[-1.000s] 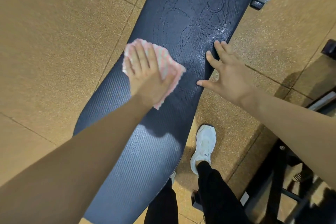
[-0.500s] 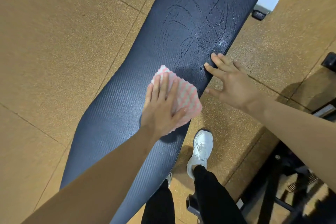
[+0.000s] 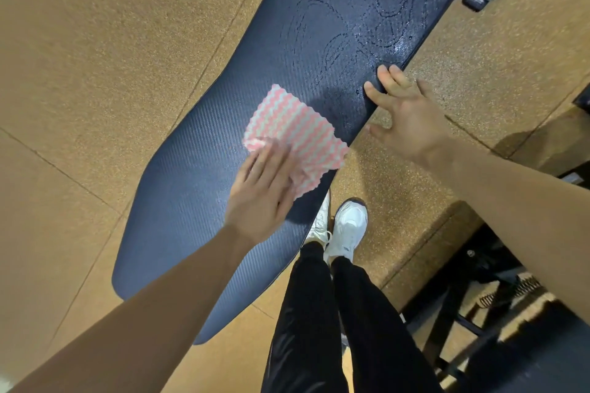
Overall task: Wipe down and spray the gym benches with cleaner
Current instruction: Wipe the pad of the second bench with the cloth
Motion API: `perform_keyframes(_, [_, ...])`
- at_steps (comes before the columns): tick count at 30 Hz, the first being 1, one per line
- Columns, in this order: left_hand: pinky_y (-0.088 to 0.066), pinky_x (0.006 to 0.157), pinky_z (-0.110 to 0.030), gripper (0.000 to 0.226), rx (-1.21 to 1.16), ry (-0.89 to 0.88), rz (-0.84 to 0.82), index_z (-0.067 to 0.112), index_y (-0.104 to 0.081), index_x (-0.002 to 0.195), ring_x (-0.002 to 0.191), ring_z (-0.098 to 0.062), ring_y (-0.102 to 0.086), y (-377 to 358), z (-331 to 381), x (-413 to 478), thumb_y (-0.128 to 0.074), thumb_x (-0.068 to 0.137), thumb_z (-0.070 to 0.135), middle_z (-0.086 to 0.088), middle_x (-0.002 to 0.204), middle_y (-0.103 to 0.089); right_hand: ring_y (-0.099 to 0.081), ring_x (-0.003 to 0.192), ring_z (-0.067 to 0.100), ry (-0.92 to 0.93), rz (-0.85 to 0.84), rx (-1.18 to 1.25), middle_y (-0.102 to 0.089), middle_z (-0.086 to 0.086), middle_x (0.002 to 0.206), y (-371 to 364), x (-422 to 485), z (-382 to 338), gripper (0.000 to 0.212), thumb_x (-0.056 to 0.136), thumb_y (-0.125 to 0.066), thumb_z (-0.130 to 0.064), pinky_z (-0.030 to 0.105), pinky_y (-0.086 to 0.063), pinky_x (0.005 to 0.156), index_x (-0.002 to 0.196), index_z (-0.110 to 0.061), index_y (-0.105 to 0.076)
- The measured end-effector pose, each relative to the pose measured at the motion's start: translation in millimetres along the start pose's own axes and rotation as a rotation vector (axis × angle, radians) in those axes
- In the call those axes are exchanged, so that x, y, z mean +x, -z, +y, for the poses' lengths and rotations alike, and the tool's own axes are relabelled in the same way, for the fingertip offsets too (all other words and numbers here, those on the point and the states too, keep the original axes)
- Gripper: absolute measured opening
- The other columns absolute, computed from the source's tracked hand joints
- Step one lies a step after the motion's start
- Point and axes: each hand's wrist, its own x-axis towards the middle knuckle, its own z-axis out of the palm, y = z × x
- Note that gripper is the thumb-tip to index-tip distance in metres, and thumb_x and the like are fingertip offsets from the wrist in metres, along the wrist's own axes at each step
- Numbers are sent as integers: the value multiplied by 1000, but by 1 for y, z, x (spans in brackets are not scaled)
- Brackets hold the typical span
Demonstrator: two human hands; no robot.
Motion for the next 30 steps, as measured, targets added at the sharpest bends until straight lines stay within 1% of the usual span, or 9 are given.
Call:
perform_keyframes(4, [-22,129,-49,64,22,108,-160,12,-23,165,161,-31,-11,-16,11,-15,-42,110,40,-11,173,-17,-3,157,18,-5,-16,-8,-10,3,170,-3,-1,2,73,96,-59,-48,48,-4,126,159,-26,-29])
perform_keyframes(8, [-14,130,-49,72,-33,296,-211,14,-6,167,161,-33,-2,-12,1,-36,-38,111,44,-8,175,-6,-5,157,21,-6,-19,-3,-12,6,170,1,1,1,72,97,-60,-45,51,-5,126,159,-24,-30])
perform_keyframes(10, [-14,130,-51,71,-43,393,-190,14,-13,166,161,-32,-11,-4,-4,-45,-39,109,47,-6,173,-20,-4,157,22,-14,-28,-10,-11,7,170,3,2,-3,72,98,-60,-45,52,-6,126,159,-24,-29])
perform_keyframes(13, [-29,120,-54,64,-33,531,-57,11,-43,153,149,-39,-34,7,-2,-50,-48,102,49,-11,155,-48,-4,157,23,-31,-42,-20,-10,8,170,1,-1,-5,72,98,-60,-43,52,-6,126,159,-23,-28])
perform_keyframes(15, [-36,112,-56,60,-88,486,20,10,-51,146,143,-42,-40,10,0,-38,-57,100,47,-15,148,-53,-5,157,23,-37,-44,-17,-10,9,170,0,-1,-8,72,97,-61,-42,52,-6,126,159,-22,-29])
perform_keyframes(18, [-24,124,-58,68,-92,268,-93,23,-39,158,156,-43,-21,2,-1,-8,-51,101,57,-13,166,-33,-5,157,23,-40,-46,13,-11,9,170,1,1,-13,71,97,-62,-41,52,-8,127,159,-22,-31])
perform_keyframes(20, [-8,127,-63,79,-43,235,-226,33,-17,165,159,-46,1,-8,-2,4,-37,99,72,-11,175,-6,-5,157,22,-50,-68,32,-10,7,170,1,-1,-17,71,97,-62,-40,52,-8,126,159,-23,-31])
perform_keyframes(22, [0,125,-67,87,-5,245,-284,39,-3,165,157,-48,11,-17,0,7,-31,94,80,-10,174,9,-4,157,21,-65,-91,31,-10,6,170,0,-5,-18,71,97,-62,-40,51,-8,127,159,-24,-30])
perform_keyframes(30, [3,123,-70,93,-100,521,-111,39,-10,164,157,-49,7,4,-58,108,-31,88,87,-13,175,3,-5,157,22,-44,-36,1,-12,6,170,-2,4,-12,72,96,-64,-40,51,-12,126,158,-22,-32])
